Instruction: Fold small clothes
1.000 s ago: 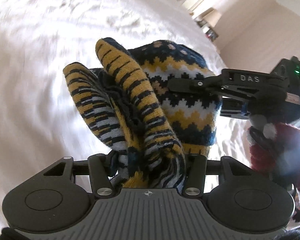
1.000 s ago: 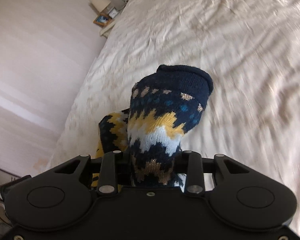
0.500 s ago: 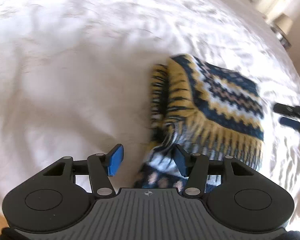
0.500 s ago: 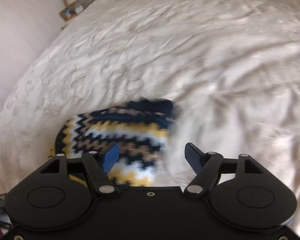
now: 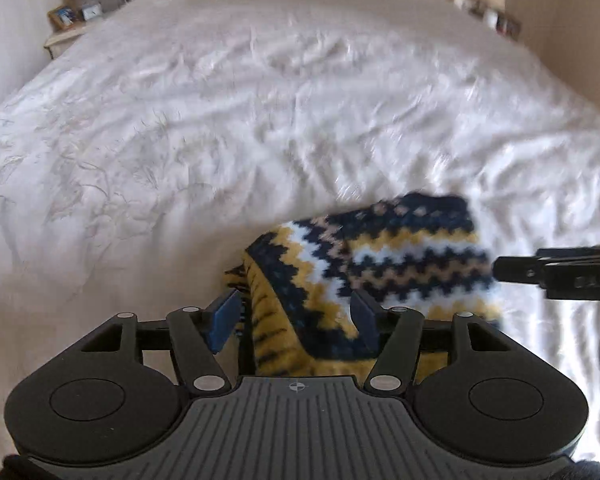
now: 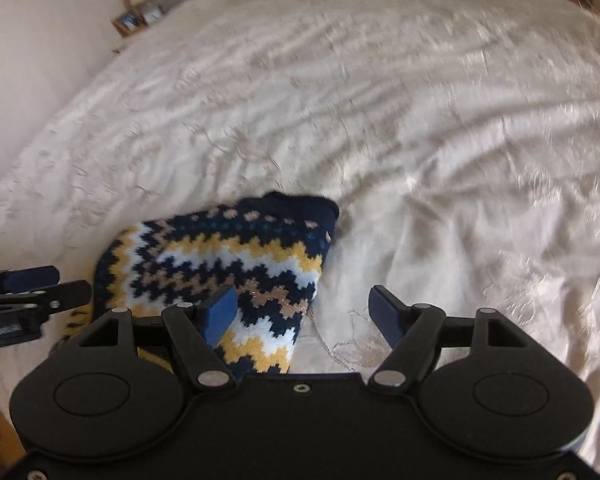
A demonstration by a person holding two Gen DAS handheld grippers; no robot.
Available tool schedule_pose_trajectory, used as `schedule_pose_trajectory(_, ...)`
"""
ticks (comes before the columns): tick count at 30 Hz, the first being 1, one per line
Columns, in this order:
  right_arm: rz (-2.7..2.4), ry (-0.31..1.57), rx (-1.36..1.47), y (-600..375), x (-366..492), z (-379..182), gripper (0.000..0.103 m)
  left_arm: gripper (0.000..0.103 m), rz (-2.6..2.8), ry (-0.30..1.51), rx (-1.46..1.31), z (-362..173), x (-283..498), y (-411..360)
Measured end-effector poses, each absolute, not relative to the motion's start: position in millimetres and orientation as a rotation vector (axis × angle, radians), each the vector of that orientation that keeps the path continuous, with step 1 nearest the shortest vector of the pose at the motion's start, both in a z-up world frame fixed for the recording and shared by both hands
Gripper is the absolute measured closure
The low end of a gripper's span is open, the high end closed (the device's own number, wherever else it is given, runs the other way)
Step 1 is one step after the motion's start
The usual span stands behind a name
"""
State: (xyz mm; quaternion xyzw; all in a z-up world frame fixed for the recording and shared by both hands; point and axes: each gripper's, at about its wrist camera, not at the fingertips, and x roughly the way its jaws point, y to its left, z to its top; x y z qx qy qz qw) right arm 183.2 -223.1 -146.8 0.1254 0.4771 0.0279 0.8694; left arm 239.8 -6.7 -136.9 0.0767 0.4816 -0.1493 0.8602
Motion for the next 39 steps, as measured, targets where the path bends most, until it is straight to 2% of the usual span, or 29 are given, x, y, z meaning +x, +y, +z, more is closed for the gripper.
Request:
schedule_pose_trajectory(3,0.016,1.068,0.226,-218.2,196.4,-163.0,0.024,0.038,-0.287,1.105,0.222,-162.3,248.7,-1.6)
schedule_pose_trajectory(7,-0.034,1.143,0.237,-218.2,207.8,-183.3,0.015,0.016,-0.299,1.150,0.234,-177.3,257.6,9.1)
schedule_pose_trajectory(12,-0.076,1.188,0.265,-222.4,214.2,-195.7,0.002,0.005,-0.323,1.183,0.220,-188.1,268.6,15.8)
schedule_pose_trajectory(15,-0.097,1.201,0.301,-226.2,217.3,-198.4,0.001,0.000,-0.328,1.203,0.188,-194.4,276.2,19.5)
schedule_pose_trajectory(29,-0.131,1.189,0.412,-232.8,219.0,-210.2,0.000,0.000,-0.429,1.302,0.006,-216.0,301.8,40.2)
schedule_pose_trajectory(39,-0.112,1.158,0.518,-242.0,210.5,-217.8,0.000,0.000,-0.464,1.246,-0.062,-220.0,293.3,52.2)
